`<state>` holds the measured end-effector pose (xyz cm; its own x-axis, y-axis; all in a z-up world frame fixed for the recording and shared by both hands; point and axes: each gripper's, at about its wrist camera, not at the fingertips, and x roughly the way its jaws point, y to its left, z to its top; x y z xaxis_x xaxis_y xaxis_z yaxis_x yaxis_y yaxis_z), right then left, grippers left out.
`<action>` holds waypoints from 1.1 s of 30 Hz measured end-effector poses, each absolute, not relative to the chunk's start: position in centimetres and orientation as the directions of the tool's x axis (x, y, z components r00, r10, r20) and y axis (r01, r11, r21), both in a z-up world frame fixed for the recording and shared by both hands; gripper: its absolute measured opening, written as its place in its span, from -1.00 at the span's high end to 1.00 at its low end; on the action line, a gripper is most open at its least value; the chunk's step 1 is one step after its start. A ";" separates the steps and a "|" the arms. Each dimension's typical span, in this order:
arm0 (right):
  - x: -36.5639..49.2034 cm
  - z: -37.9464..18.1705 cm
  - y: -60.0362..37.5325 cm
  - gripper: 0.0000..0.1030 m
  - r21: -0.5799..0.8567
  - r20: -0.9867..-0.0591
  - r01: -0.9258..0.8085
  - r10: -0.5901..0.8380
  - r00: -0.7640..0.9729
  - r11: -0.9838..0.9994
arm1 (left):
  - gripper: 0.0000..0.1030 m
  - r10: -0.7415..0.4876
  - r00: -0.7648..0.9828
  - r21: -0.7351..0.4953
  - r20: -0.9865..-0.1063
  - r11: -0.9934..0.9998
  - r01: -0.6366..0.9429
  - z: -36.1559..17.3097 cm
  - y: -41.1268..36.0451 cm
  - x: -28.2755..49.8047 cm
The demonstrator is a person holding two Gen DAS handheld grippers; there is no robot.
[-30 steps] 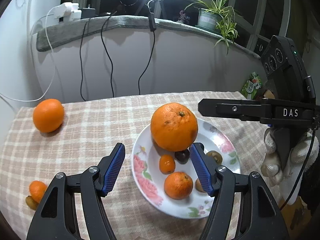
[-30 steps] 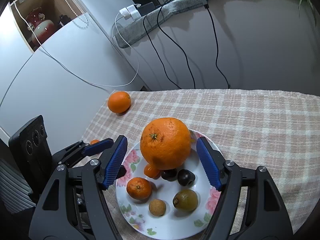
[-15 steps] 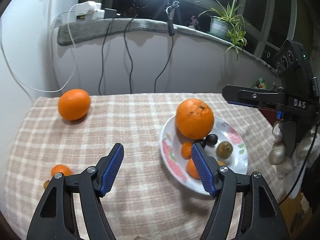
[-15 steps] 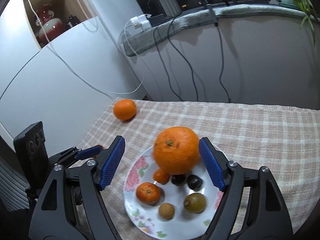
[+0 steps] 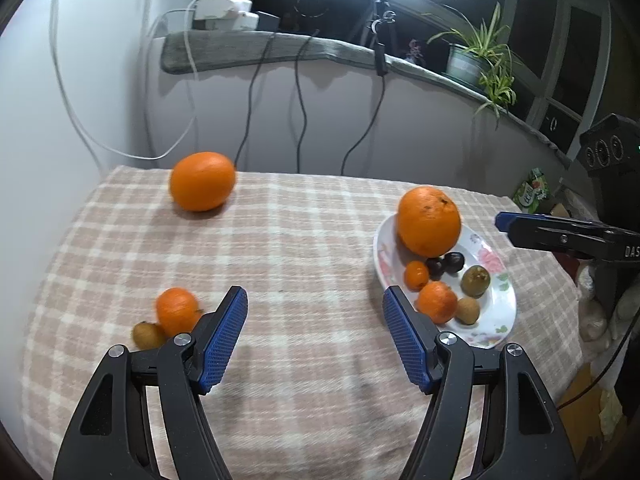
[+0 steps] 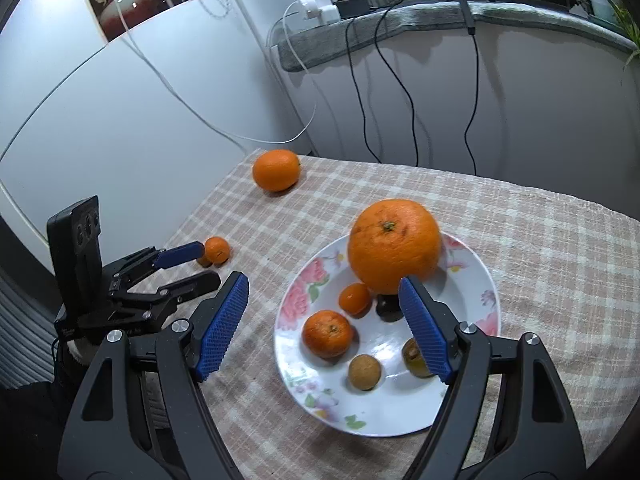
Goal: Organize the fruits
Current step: 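Move the right tool to the other large orange and grasp it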
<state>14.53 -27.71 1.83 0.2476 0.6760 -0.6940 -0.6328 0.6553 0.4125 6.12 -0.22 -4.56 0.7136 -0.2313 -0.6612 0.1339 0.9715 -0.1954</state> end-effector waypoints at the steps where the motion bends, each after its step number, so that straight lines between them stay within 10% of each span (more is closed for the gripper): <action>1: 14.4 1.9 -27.5 -0.56 0.407 -0.696 -0.638 0.674 0.246 0.653 | -0.36 -0.227 0.717 -0.199 -0.659 0.972 0.125 -4.5 0.3 6.0; 33: 18.1 2.0 -17.4 -0.57 0.450 -0.713 -0.643 0.683 0.160 0.620 | -0.55 -0.136 0.766 -0.209 -0.628 0.978 0.003 -3.8 10.6 9.7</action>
<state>18.06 -17.38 2.04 0.1604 0.6831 -0.7125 -0.6428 0.6201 0.4498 9.71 10.58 -3.75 0.7663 -0.1361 -0.6279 0.0028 0.9780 -0.2085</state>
